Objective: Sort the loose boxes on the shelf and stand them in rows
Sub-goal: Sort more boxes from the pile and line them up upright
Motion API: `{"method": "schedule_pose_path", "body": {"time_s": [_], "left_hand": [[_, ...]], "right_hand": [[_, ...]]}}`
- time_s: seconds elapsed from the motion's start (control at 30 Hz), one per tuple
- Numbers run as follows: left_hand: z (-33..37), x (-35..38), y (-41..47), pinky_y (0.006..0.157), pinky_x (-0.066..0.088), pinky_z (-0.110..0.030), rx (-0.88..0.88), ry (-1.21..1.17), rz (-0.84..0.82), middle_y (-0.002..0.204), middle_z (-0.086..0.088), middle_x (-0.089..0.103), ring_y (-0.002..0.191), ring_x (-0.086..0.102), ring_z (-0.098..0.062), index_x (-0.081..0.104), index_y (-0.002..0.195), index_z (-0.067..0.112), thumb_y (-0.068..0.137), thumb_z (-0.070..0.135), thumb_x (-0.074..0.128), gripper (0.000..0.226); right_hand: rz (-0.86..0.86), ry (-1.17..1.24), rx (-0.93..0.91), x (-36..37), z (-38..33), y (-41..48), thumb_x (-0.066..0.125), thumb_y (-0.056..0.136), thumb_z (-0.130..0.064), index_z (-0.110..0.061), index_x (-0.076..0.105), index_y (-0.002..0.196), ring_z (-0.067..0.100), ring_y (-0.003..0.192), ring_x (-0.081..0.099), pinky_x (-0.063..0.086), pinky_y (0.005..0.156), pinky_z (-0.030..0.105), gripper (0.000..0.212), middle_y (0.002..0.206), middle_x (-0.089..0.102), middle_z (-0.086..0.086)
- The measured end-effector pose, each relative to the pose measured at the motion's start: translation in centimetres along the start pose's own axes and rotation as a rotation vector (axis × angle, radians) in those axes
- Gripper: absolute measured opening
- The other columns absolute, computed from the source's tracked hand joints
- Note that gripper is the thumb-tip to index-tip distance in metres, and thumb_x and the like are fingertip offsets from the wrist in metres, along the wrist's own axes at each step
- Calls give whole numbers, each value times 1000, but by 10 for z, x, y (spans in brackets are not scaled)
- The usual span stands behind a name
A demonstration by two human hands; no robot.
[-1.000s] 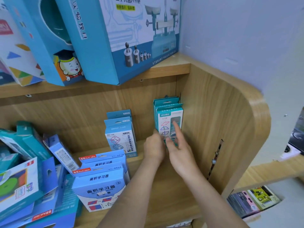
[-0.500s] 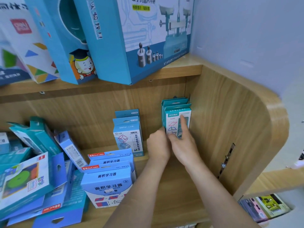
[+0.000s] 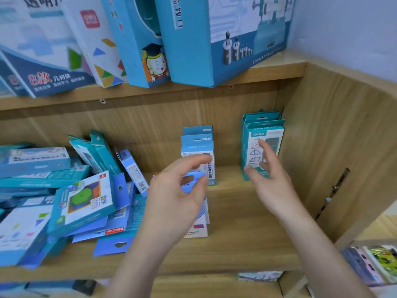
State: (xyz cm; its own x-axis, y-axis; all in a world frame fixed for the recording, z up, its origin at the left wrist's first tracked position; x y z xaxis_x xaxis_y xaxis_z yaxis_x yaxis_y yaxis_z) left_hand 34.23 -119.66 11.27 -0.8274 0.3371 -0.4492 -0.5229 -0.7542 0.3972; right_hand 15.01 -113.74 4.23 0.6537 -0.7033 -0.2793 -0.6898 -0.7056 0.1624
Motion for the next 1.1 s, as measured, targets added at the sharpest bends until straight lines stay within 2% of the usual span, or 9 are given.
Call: {"method": "schedule_pose_path", "body": {"time_s": [0.13,0.23,0.37,0.43,0.53,0.67,0.83,1.0,1.1], "left_hand": [[-27,-55,23,75,44,-5,-119,190,68,96,21,67,81,62,8,67,110,26,87,15,64,26],[-45,-56,68,91,43,-18,-201,429,-157,119,-1,65,103,61,-11,59,125,12,88,23,63,39],[-80,-19,115,103,42,-36,-459,533,-523,131,-5,56,117,54,-20,48,134,8,83,44,66,65],[-90,-2,123,95,50,-36,-553,384,-542,120,-4,63,104,61,-20,55,126,11,83,50,64,58],[-98,18,124,88,54,-35,-696,67,-518,96,-3,71,90,67,-18,60,106,16,87,48,60,38],[-108,33,127,77,55,-33,-767,-137,-459,82,-4,69,76,66,-17,58,95,14,94,38,55,24],[-110,49,134,71,53,-29,-735,-111,-444,79,-4,65,72,62,-15,58,90,13,99,24,48,17],[-100,79,141,75,55,-36,-690,-117,-490,89,-8,66,84,63,-22,55,90,15,99,23,47,15],[-96,91,141,79,54,-36,-669,-111,-499,87,-6,66,84,62,-20,54,89,17,99,26,47,15]], "right_hand": [[-114,-226,-127,17,-22,-3,64,88,-24,-37,27,144,11,140,25,23,116,35,69,153,29,-9],[-185,-331,-150,32,-41,11,65,87,-24,-33,22,147,15,140,28,23,111,30,74,153,31,-4],[-337,201,242,57,-40,29,63,90,-22,-30,22,148,17,116,52,43,100,40,72,141,47,5],[-358,426,405,69,-33,32,62,91,-26,-31,22,149,23,114,52,47,94,46,70,136,52,7],[-379,483,475,78,-25,37,54,94,-40,-35,30,142,22,87,56,50,86,52,54,95,59,-2],[-417,378,515,85,-20,41,41,94,-54,-50,29,135,33,90,62,51,88,51,42,96,60,-4],[-356,373,439,79,-19,48,41,98,-44,-47,41,109,16,81,62,51,87,40,12,88,64,-10],[-137,457,372,63,-4,49,52,95,-32,-34,25,146,7,93,60,47,92,32,58,116,57,-7],[10,464,337,51,2,39,52,93,-17,-25,40,136,3,86,58,46,72,20,45,93,58,-15]]}}
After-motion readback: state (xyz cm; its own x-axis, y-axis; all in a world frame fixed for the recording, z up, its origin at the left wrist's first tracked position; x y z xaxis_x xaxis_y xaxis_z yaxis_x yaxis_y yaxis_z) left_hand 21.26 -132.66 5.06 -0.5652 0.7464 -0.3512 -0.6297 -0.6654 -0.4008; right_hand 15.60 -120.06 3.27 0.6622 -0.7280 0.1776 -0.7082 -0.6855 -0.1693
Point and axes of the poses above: each hand's wrist, its own y-axis towards the middle knuckle, its own x-axis out of the palm, z = x × y, the point moved 6 cm from there along y, towards the middle knuckle
